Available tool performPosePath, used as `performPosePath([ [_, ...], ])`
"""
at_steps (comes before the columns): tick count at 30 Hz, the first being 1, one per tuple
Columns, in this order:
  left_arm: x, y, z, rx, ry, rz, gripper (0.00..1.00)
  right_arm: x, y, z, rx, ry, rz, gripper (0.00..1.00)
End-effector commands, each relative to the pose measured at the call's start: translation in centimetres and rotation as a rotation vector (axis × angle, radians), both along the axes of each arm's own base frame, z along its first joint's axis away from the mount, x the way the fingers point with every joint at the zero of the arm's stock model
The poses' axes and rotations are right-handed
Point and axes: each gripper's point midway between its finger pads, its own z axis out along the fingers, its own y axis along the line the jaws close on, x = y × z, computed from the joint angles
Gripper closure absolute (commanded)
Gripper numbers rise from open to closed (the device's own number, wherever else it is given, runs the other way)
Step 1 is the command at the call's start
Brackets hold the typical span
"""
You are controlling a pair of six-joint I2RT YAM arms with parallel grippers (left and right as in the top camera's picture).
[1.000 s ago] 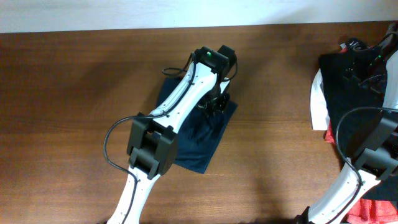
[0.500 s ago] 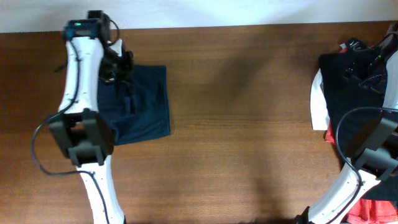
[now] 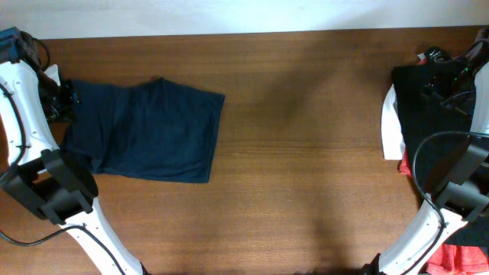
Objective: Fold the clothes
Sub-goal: 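Lift the shorts' edge with the left gripper and fold it over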
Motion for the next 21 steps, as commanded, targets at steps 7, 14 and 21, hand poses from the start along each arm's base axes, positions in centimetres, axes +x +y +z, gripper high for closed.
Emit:
performPosePath([
  [7, -4.8, 6.5, 4.3, 0.451, 0.137, 0.27, 0.99, 0.1, -0.2, 1.2, -0.018, -0.024, 0.001, 0.01],
  [14, -1.9, -1.6, 4.7, 0.042, -0.029, 0.082, 0.99, 0.1, -0.2, 1.2, -0.018, -0.024, 0.001, 0.01],
  [21, -0.6, -16.0, 0.4, -0.004, 0.093, -0.28, 0.99, 0.1, -0.2, 1.2, -0.018, -0.024, 0.001, 0.01],
])
